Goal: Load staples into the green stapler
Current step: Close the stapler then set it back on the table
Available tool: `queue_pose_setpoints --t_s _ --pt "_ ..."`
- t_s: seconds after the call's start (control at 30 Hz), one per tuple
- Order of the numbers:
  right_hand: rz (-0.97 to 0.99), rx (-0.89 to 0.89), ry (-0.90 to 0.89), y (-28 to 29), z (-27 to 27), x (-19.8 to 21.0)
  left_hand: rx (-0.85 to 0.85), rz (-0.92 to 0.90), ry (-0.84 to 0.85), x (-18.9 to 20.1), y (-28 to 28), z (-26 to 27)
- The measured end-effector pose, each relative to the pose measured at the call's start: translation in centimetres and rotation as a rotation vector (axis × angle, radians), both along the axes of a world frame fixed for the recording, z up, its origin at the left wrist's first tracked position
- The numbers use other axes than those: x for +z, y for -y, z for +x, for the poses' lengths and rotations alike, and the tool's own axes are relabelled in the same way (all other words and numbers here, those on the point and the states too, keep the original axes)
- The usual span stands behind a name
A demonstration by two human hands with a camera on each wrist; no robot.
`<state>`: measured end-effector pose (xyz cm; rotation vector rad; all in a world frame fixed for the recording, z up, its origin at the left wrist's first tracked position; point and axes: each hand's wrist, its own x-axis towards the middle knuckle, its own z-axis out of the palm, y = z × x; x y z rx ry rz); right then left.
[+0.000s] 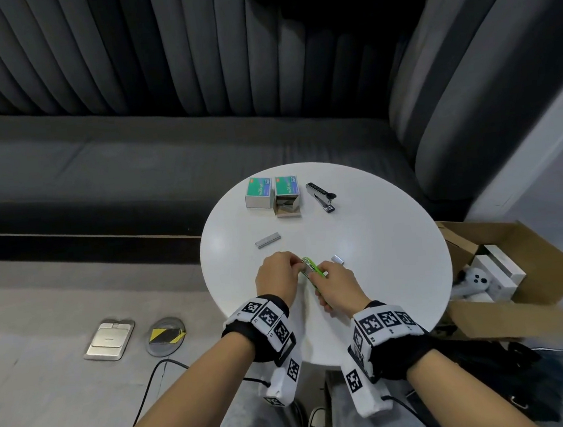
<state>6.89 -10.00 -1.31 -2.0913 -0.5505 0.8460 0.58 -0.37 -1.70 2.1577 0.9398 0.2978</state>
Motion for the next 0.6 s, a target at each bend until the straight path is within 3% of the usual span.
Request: queue_pose_setpoints --t_s 0.6 --pt "0.003 0.002 -0.020 0.1 0.3 -1.1 -0.130 -0.051 -0.081 -1.5 -0.3 0.7"
